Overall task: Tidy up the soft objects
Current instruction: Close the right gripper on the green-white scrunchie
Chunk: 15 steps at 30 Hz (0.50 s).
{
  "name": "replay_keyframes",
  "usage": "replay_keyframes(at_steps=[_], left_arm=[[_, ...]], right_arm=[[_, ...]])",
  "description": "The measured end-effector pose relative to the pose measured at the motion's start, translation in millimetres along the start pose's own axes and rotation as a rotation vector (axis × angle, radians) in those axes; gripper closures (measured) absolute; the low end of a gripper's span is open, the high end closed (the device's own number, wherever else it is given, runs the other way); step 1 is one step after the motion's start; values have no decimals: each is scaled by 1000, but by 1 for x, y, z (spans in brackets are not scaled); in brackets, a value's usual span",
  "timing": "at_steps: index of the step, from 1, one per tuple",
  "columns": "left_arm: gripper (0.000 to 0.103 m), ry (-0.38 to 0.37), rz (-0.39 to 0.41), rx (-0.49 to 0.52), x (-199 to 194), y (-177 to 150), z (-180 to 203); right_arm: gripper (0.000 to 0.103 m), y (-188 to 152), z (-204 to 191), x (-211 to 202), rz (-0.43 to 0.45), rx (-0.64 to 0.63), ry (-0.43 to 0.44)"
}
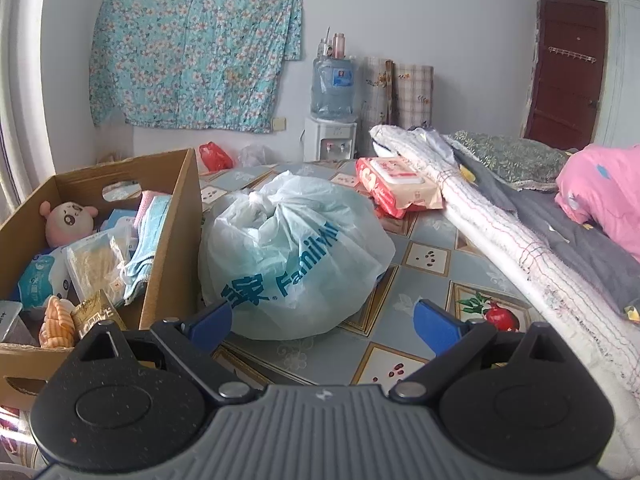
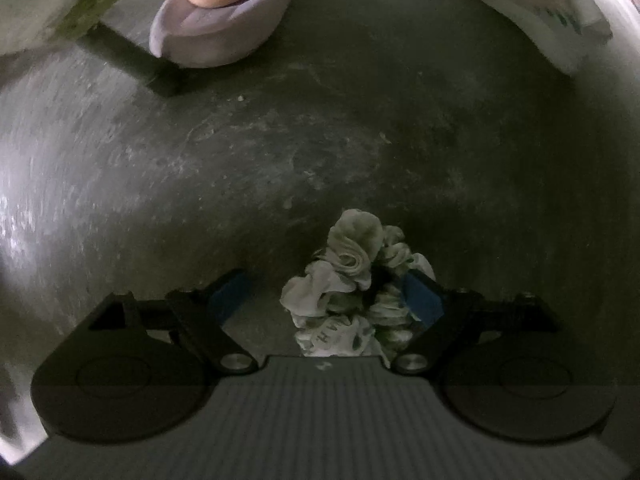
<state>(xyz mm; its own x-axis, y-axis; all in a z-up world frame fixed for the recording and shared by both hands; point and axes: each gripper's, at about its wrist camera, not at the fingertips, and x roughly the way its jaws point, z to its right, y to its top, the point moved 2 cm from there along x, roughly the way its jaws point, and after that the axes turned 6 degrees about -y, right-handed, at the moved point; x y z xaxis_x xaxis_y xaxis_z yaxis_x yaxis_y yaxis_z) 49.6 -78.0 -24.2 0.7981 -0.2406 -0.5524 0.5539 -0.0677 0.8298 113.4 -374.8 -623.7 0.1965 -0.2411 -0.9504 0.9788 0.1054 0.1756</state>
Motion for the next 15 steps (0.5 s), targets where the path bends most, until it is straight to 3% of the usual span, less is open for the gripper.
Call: replay_keyframes(at_steps=[4, 6, 7, 9, 12, 15], left_arm=[[5, -6, -11, -16, 4, 0, -2], [5, -15, -12, -26, 4, 0, -4], [5, -19, -13, -30, 4, 0, -4], [5, -24, -14, -32, 4, -2, -5], [5, -28, -8, -35, 0, -4, -6], [5, -33, 5, -43, -6, -6, -9]], right_arm=[[20, -6, 2, 0, -23, 38, 12], [29, -11, 7, 0, -22, 76, 25], [37, -12, 9, 0, -22, 94, 30], [65, -14, 13, -3, -18, 124, 26], [80, -13, 15, -4, -31, 138, 27], [86, -17, 7, -12, -16, 89, 7]])
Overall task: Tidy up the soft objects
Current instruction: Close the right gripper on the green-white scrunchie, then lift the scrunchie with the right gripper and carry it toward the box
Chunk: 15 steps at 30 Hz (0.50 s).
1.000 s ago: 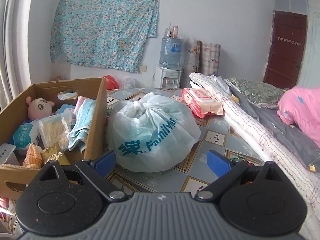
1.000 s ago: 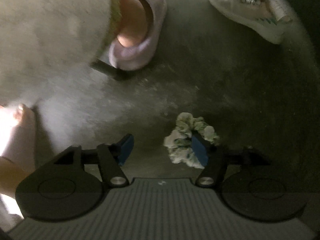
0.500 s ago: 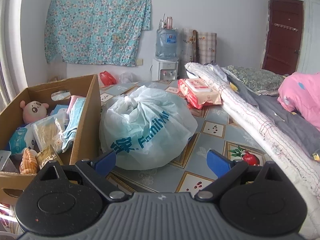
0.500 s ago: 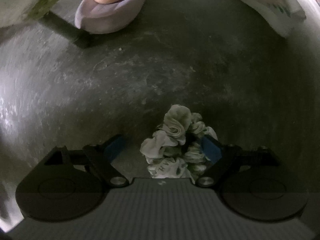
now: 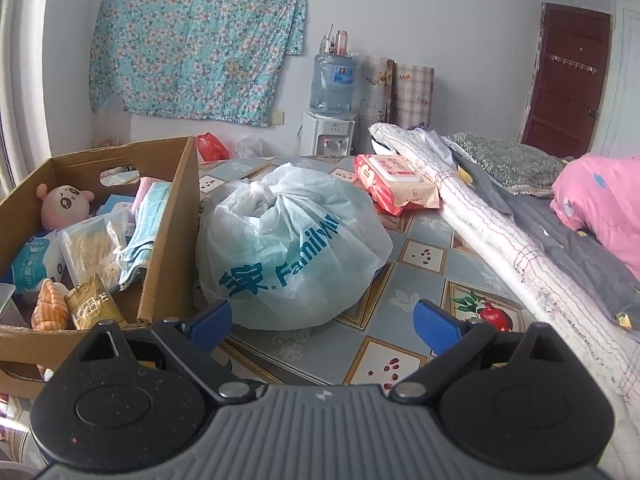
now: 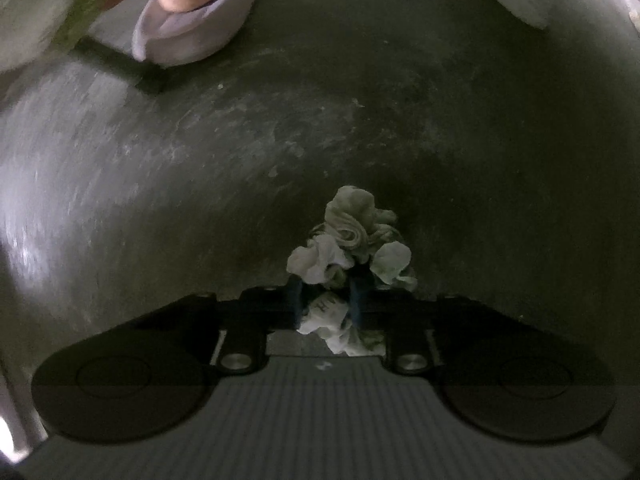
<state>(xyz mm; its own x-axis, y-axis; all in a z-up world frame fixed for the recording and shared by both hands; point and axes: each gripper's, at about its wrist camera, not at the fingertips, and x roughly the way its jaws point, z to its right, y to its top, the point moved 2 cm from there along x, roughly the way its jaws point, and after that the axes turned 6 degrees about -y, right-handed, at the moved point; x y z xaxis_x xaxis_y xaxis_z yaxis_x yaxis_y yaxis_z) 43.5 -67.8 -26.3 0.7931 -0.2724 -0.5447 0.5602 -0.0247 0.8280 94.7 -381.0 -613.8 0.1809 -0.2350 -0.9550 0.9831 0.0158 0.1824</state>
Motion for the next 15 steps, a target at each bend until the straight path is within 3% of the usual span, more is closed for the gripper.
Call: replay_keyframes(at_steps=[5, 11, 15], left_arm=[[5, -19, 19, -12, -9, -3, -8], [5, -50, 38, -44, -19, -9, -25], [5, -55, 47, -65, -24, -11, -34]], right_arm=[[88, -10, -10, -23, 71, -108, 15], [88, -14, 5, -65, 164, -5, 197], [88, -11, 12, -84, 207, 39, 228]])
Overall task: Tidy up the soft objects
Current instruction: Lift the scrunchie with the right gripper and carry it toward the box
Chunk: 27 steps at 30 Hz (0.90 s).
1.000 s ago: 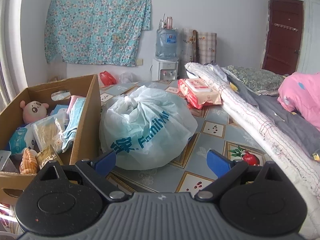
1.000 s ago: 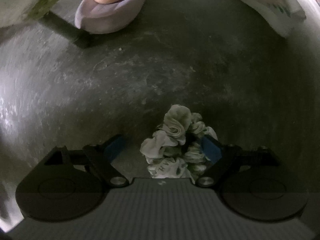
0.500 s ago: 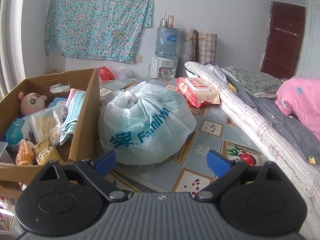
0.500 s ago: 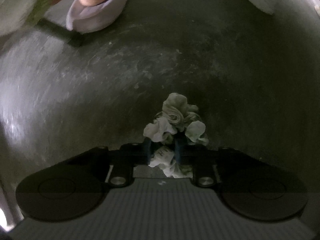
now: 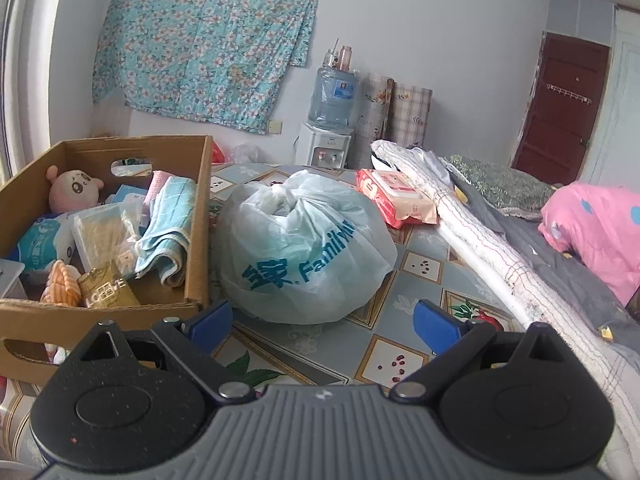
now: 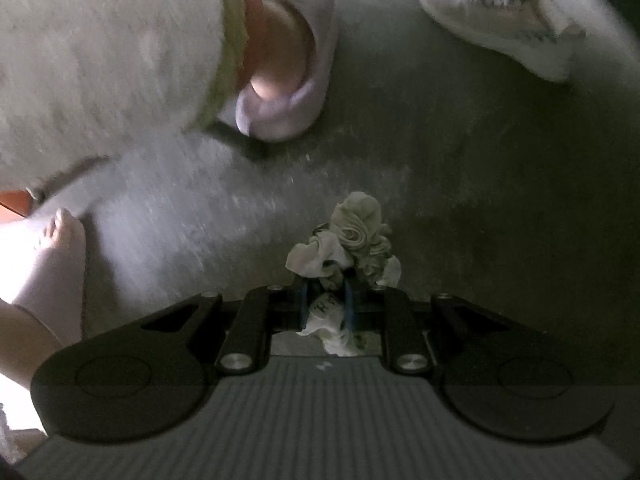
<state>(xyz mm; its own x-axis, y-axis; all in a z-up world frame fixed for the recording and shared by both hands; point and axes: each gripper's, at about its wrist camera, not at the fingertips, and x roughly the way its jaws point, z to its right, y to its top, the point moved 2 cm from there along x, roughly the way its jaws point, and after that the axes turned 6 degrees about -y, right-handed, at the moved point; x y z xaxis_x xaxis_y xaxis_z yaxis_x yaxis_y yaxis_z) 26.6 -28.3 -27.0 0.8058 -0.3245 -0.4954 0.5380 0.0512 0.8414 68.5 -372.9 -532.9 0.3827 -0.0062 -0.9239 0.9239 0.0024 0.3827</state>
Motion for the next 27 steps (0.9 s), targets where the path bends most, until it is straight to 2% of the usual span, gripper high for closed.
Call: replay_keyframes(at_steps=[7, 14, 21, 24, 27], left_arm=[[5, -6, 6, -22, -1, -2, -6], [5, -25, 5, -21, 0, -4, -4], [5, -44, 18, -16, -5, -5, -4], [5, -52, 27, -17, -8, -6, -4], [5, -64, 31, -18, -11, -7, -4]], right_arm=[[91, 16, -12, -40, 130, -80, 4], [89, 18, -7, -90, 230, -79, 53], [88, 7, -48, -139, 359, -300, -21], [88, 6, -50, -163, 420, -326, -93], [88, 6, -35, -186, 454, -285, -105]])
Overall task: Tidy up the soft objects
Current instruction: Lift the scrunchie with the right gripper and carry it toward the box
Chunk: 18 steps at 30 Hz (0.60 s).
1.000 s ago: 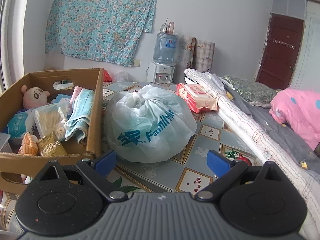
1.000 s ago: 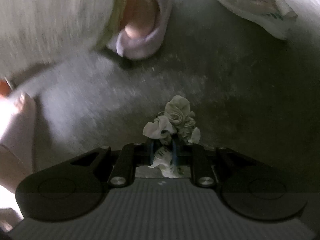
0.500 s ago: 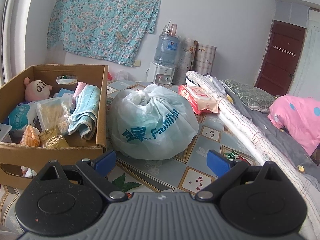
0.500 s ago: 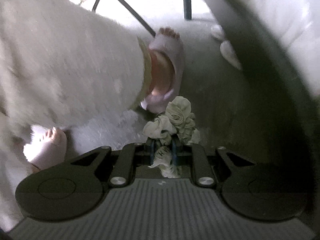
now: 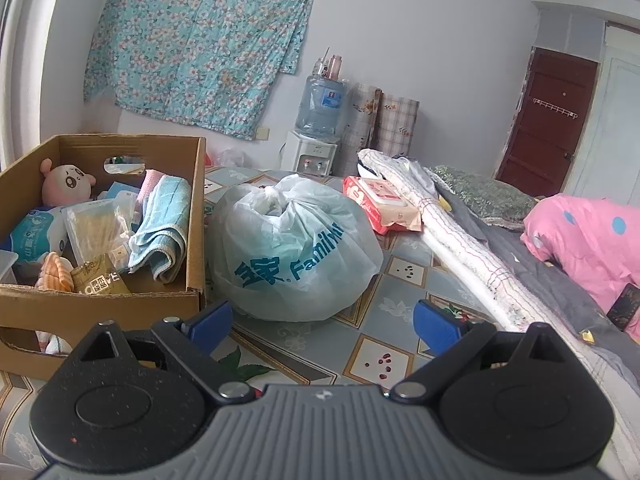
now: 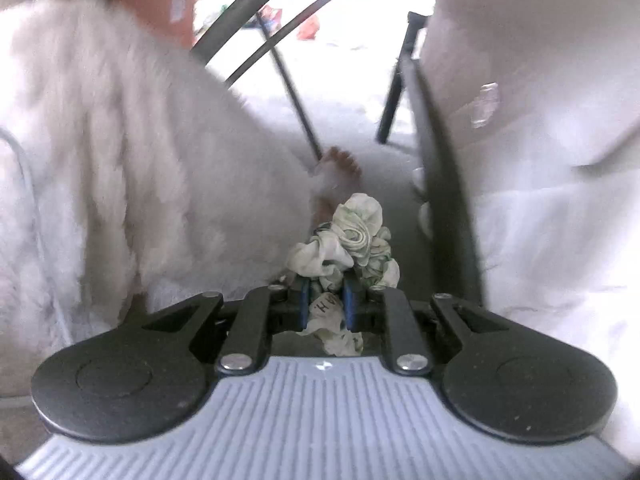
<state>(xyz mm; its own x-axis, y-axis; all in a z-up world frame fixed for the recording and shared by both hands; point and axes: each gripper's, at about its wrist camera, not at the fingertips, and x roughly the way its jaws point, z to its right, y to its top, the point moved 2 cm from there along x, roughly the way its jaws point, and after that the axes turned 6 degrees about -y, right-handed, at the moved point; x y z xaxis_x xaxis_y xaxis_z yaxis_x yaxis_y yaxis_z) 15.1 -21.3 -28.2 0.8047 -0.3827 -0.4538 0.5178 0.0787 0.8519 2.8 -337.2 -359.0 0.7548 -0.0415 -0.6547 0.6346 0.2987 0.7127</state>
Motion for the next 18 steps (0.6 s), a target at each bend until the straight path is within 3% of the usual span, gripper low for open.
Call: replay_keyframes(at_steps=[5, 10, 18], left_arm=[[5, -25, 13, 5, -5, 0, 1], [5, -51, 30, 12, -11, 1, 3], [5, -66, 58, 18, -23, -1, 5]], right_arm=[[88, 6, 32, -35, 39, 110, -37], [88, 10, 61, -72, 95, 262, -13], [88, 1, 65, -137, 111, 389, 42]])
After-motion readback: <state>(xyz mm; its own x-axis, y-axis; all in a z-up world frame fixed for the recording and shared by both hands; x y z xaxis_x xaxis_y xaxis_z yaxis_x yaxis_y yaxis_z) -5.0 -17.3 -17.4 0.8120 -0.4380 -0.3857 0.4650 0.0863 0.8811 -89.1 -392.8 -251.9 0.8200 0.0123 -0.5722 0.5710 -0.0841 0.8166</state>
